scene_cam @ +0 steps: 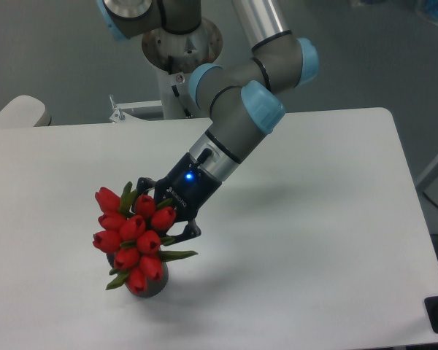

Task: Pick up the flowers from the vase
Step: 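Close the gripper around the tulip stems above the vase, then lift the tulip bouquet up and out of the grey vase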

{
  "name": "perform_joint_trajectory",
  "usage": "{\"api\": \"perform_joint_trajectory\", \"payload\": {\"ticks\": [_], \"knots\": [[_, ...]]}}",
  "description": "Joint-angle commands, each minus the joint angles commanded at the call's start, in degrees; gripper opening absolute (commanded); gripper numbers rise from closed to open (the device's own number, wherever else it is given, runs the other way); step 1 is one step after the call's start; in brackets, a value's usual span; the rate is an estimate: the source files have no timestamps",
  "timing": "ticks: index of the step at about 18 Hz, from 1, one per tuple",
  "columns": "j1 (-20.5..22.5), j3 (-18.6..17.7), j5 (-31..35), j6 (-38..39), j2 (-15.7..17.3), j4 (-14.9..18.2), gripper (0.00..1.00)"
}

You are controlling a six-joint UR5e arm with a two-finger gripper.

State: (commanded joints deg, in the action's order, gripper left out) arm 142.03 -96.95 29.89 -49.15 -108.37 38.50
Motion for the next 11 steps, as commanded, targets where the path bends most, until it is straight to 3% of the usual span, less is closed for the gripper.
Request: {"api": "perform_joint_trajectory", "payload": {"ticks": [3,11], "knots": [[0.35,0.8,-0.62,2.83,2.46,0.09,0.33],[1.05,1.24,-0.79,3.36,4.74,0.61,0.33]]}}
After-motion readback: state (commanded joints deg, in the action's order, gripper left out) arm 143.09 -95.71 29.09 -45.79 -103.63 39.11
